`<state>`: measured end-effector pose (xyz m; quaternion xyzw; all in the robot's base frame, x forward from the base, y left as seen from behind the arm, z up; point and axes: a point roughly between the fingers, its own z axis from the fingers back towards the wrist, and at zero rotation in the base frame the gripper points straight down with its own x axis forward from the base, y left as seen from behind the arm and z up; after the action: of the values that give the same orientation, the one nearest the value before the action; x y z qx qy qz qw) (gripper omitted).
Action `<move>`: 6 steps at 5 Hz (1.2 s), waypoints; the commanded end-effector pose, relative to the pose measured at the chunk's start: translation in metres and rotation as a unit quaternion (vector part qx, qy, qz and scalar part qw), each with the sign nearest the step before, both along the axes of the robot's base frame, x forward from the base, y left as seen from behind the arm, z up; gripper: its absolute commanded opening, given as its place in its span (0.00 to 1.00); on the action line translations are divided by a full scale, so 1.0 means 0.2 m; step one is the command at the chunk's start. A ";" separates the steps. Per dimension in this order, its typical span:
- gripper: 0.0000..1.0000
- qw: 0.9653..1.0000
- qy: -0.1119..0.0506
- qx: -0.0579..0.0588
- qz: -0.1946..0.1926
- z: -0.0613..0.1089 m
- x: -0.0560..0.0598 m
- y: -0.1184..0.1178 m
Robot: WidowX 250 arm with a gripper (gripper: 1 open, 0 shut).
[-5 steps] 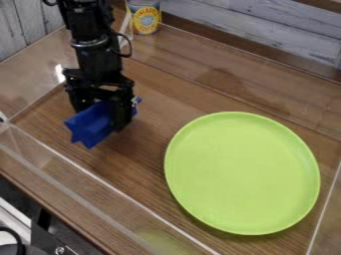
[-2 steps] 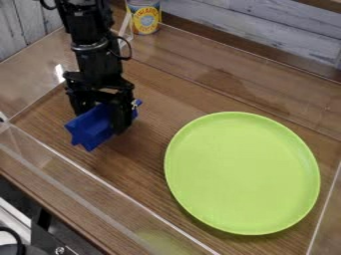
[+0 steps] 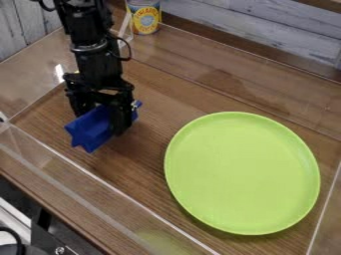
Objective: Remove the blue object from inside the green plate and put it on the table
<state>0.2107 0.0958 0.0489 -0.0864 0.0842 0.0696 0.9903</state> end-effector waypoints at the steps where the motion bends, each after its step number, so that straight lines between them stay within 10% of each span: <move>1: 1.00 1.000 -0.013 0.002 0.008 0.04 0.01 0.02; 6: 1.00 1.000 -0.008 -0.025 0.012 0.09 0.02 0.00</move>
<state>0.2074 0.0876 0.0557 -0.1225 0.1019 0.0728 0.9845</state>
